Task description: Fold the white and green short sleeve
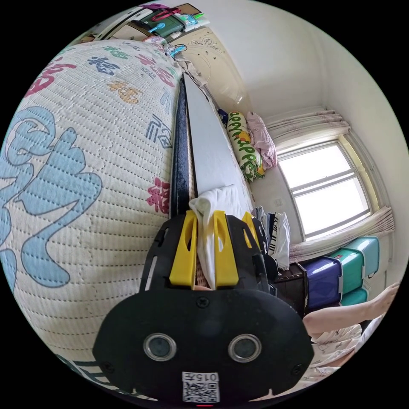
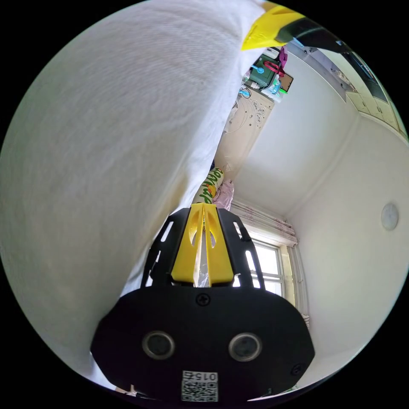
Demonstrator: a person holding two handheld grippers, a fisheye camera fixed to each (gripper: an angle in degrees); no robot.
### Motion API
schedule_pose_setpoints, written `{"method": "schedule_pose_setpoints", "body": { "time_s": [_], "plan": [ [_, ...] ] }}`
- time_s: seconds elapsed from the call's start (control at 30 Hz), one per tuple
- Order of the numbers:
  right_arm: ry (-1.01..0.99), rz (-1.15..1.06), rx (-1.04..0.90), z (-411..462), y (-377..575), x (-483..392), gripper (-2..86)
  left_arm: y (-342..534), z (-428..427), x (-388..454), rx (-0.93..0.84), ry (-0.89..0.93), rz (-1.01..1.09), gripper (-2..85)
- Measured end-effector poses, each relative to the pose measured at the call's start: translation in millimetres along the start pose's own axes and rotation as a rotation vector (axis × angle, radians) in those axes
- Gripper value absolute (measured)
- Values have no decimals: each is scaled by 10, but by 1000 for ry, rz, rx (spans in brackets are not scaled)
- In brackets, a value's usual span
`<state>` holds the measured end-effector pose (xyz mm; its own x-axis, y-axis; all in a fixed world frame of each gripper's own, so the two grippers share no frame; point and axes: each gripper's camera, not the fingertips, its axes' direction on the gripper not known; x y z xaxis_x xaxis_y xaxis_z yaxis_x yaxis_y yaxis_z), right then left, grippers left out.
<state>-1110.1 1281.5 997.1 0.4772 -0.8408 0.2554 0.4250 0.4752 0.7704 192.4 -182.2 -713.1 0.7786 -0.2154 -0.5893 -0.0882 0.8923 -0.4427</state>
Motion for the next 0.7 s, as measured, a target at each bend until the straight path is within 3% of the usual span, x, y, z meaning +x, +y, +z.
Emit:
{"method": "schedule_pose_setpoints", "body": {
  "time_s": [0.7],
  "plan": [
    [-4,2,0,-1476,-1566,603,-10,-352,117,-527,-2,26,-13,62]
  ]
}}
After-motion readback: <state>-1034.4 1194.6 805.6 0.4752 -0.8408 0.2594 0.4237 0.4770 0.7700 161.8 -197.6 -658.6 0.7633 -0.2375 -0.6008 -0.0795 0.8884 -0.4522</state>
